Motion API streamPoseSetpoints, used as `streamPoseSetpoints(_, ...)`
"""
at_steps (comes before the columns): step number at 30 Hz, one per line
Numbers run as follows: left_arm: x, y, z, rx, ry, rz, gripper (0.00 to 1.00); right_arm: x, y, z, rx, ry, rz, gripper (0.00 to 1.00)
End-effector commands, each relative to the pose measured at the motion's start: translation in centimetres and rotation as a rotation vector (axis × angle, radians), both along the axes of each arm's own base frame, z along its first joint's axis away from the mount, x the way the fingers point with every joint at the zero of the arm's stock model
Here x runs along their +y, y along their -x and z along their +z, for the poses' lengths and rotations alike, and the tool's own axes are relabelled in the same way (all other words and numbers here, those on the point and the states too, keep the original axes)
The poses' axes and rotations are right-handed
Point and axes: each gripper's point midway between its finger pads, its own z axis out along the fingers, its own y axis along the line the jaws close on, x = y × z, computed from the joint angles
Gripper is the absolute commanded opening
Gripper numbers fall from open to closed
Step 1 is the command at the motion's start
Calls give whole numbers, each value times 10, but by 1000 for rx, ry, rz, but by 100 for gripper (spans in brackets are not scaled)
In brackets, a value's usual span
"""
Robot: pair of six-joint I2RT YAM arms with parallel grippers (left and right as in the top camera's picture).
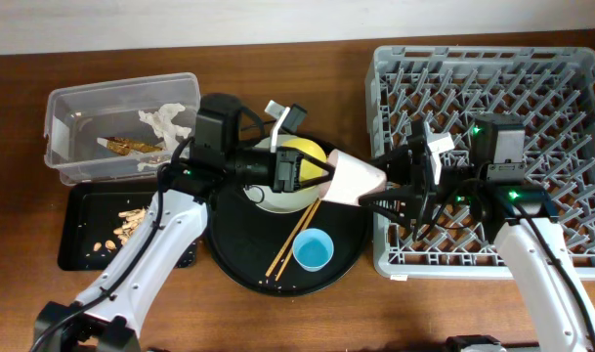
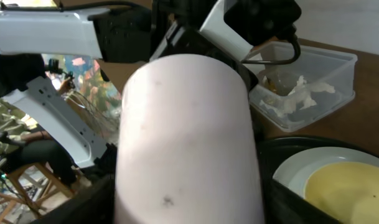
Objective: Sort waste into correct bins and load items into the dishwasher rack
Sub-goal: 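Hand the pink cup from the left gripper to the right gripper, then place the pink cup in the dish rack with the right gripper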
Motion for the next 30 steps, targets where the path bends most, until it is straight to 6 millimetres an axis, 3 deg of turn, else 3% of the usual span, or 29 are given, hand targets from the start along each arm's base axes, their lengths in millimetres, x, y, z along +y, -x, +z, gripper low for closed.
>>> streamPoseSetpoints(1, -4, 0, 4, -22, 1, 3, 0, 2, 2, 6, -10, -17, 21, 67)
streamPoseSetpoints(7, -5, -2, 6, -40, 8, 9, 3, 0, -5, -1, 22, 21, -24, 56)
streamPoseSetpoints(9, -4, -12, 0, -101, -26, 53, 39, -3, -16, -11, 54, 77, -93, 53)
streamPoseSetpoints(10, 6, -28, -31, -147, -175, 162, 46, -8, -27, -22, 90, 136, -170, 52)
streamPoseSetpoints(12, 29, -44, -60, -184, -337, 258, 50, -18, -40, -38, 123, 230, -276, 50)
streamPoseSetpoints(14, 71, -62, -78, -194, -499, 388, 51, -53, -53, -47, 216, 473, -496, 48)
streamPoseSetpoints(16, 116, -66, -77, -224, -641, 496, 51, -98, -50, -33, 300, 703, -716, 48)
streamPoseSetpoints(17, 134, -64, -73, -234, -695, 545, 51, -132, -48, -22, 366, 792, -898, 44)
streamPoseSetpoints(19, 149, -58, -65, -235, -725, 587, 51, -173, -44, -3, 398, 832, -1057, 44)
streamPoseSetpoints(20, 150, -57, -64, -236, -725, 589, 51, -188, -43, -3, 424, 828, -1101, 45)
streamPoseSetpoints(22, 150, -56, -65, -232, -727, 586, 51, -232, -38, -21, 569, 859, -1224, 44)
streamPoseSetpoints(24, 150, -56, -65, -230, -727, 586, 51, -257, -40, -39, 663, 870, -1262, 43)
streamPoseSetpoints(26, 150, -54, -67, -221, -732, 582, 51, -284, -41, -70, 815, 908, -1313, 44)
streamPoseSetpoints(30, 151, -52, -68, -213, -737, 578, 51, -290, -50, -131, 1009, 974, -1206, 43)
